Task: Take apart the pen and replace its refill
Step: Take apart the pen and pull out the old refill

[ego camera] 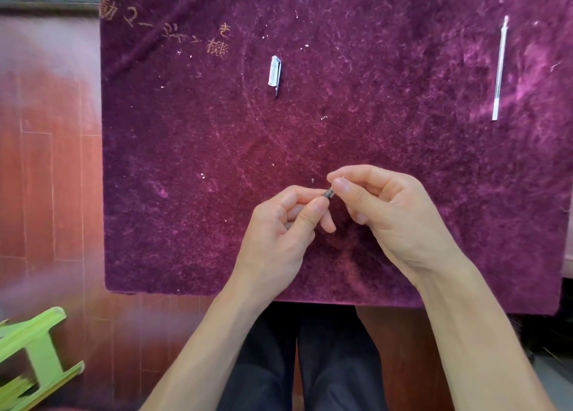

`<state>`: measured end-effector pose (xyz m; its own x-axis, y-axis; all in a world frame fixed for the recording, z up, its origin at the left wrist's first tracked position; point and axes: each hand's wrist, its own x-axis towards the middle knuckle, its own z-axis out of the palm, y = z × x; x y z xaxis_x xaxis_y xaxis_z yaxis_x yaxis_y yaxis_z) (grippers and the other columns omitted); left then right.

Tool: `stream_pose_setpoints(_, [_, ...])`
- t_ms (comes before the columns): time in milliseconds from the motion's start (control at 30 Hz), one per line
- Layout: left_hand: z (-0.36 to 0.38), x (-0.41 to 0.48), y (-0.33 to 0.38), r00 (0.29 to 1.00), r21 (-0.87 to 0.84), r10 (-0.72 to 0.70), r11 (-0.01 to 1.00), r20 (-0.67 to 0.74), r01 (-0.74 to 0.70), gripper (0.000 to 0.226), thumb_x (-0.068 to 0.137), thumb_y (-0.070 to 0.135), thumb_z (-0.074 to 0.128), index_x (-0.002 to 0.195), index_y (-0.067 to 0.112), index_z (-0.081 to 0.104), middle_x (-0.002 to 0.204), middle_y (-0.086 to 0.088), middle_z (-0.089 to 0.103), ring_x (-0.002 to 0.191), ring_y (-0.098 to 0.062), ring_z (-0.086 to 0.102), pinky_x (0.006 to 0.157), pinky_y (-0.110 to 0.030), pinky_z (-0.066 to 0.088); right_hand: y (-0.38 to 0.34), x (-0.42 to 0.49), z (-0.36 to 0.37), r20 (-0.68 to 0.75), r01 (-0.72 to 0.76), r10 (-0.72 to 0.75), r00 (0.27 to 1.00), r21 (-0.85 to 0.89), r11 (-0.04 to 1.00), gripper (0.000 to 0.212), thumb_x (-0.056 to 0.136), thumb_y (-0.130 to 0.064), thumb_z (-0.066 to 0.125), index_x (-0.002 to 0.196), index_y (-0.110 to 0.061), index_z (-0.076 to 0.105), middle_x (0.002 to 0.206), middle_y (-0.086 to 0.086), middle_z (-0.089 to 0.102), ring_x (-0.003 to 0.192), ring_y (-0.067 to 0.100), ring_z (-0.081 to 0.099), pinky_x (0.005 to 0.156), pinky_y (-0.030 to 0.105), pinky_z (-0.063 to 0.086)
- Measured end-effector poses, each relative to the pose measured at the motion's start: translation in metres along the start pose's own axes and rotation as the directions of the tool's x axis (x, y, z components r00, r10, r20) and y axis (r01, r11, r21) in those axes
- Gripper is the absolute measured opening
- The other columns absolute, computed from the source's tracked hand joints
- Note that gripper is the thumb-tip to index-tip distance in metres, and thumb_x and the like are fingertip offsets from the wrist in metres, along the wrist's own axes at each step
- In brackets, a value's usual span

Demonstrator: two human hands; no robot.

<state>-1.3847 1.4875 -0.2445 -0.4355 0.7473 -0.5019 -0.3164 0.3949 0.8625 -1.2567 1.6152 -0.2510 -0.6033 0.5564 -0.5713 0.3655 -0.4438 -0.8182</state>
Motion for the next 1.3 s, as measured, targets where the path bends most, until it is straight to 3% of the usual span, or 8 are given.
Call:
stream_pose_setpoints(100, [0.000,0.001,0.002,1.000,-0.015,-0.007,1.000,0.003,0.007,0.016,0.104,0.013,0.055,0.108,0.011,0.071,0.074,-0.003,0.072,0.049,-0.024,0.037,0.045,-0.039,0.026,-0.002,-0.001,-0.003,0.039,-0.006,0.005,0.999,0.037,0.999,0.017,0.101,-0.029,0.073,0.113,-0.030,0.084,0.073,-0.016,0.066,0.071,0.000,0.054,0.073,0.024,0.048])
stream_pose_setpoints(233, [-0.001,0.002,0.004,1.000,-0.011,-0.001,1.000,0.001,0.001,0.016,0.104,0.012,0.055,0.108,0.011,0.071,0.075,-0.010,0.072,0.048,-0.025,0.036,0.045,-0.038,0.025,-0.007,0.002,-0.005,0.006,-0.025,0.025,1.000,0.103,0.994,0.026,0.094,-0.040,0.079,0.119,-0.032,0.082,0.087,-0.003,0.072,0.069,0.003,0.054,0.074,0.023,0.050])
stream_pose_setpoints(333, [-0.002,0.003,0.004,1.000,-0.015,-0.002,1.000,-0.005,0.002,0.017,0.104,0.012,0.055,0.110,0.008,0.070,0.075,-0.005,0.072,0.048,-0.025,0.036,0.046,-0.038,0.025,-0.008,0.004,-0.005,-0.020,-0.013,0.014,1.000,0.066,0.998,0.024,0.093,-0.040,0.079,0.113,-0.028,0.083,0.087,-0.010,0.078,0.066,0.000,0.056,0.071,0.022,0.050])
stream_pose_setpoints(600, [-0.003,0.003,0.000,1.000,0.000,0.019,1.000,-0.001,-0.019,0.017,0.104,0.014,0.055,0.110,0.009,0.071,0.075,-0.002,0.073,0.049,-0.023,0.039,0.045,-0.036,0.029,-0.002,0.007,-0.005,-0.030,0.016,-0.017,0.999,-0.026,1.000,0.018,0.092,-0.038,0.081,0.101,-0.023,0.085,0.073,-0.021,0.072,0.065,-0.001,0.055,0.067,0.019,0.048])
stream_pose_setpoints(833, [-0.008,0.004,-0.006,0.999,0.023,0.043,0.999,0.006,-0.043,0.016,0.104,0.020,0.056,0.110,0.018,0.071,0.080,-0.001,0.076,0.053,-0.006,0.055,0.052,-0.014,0.044,-0.006,0.009,-0.004,-0.028,0.014,-0.014,1.000,-0.009,1.000,0.014,0.095,-0.034,0.079,0.102,-0.024,0.086,0.073,-0.019,0.070,0.067,0.000,0.054,0.070,0.022,0.048])
stream_pose_setpoints(1033, [-0.013,0.007,-0.003,0.998,-0.030,0.065,0.997,-0.011,-0.065,0.015,0.103,0.020,0.057,0.109,0.022,0.070,0.082,-0.002,0.076,0.055,-0.007,0.056,0.054,-0.017,0.046,-0.016,0.020,0.000,-0.044,-0.022,0.027,0.999,0.100,0.995,0.025,0.084,-0.041,0.083,0.099,-0.021,0.086,0.084,0.002,0.066,0.070,0.007,0.050,0.068,0.017,0.047])
stream_pose_setpoints(1167, [-0.018,0.011,-0.003,0.998,-0.063,0.053,0.996,-0.046,-0.056,0.015,0.103,0.020,0.056,0.111,0.019,0.069,0.083,-0.001,0.077,0.055,-0.009,0.056,0.053,-0.020,0.046,-0.026,0.036,0.007,-0.059,-0.002,0.016,0.998,0.229,0.974,0.015,0.090,-0.032,0.083,0.099,-0.020,0.086,0.085,-0.006,0.072,0.064,0.005,0.051,0.062,0.015,0.046])
stream_pose_setpoints(1300, [-0.024,0.015,-0.002,0.996,-0.075,0.043,0.996,-0.083,-0.049,0.016,0.104,0.022,0.056,0.111,0.021,0.070,0.085,-0.001,0.077,0.056,-0.009,0.056,0.052,-0.024,0.046,-0.039,0.064,0.023,-0.201,0.128,-0.115,0.973,0.052,0.990,0.010,0.094,-0.028,0.080,0.100,-0.023,0.086,0.088,-0.007,0.080,0.063,0.002,0.057,0.064,0.016,0.048])
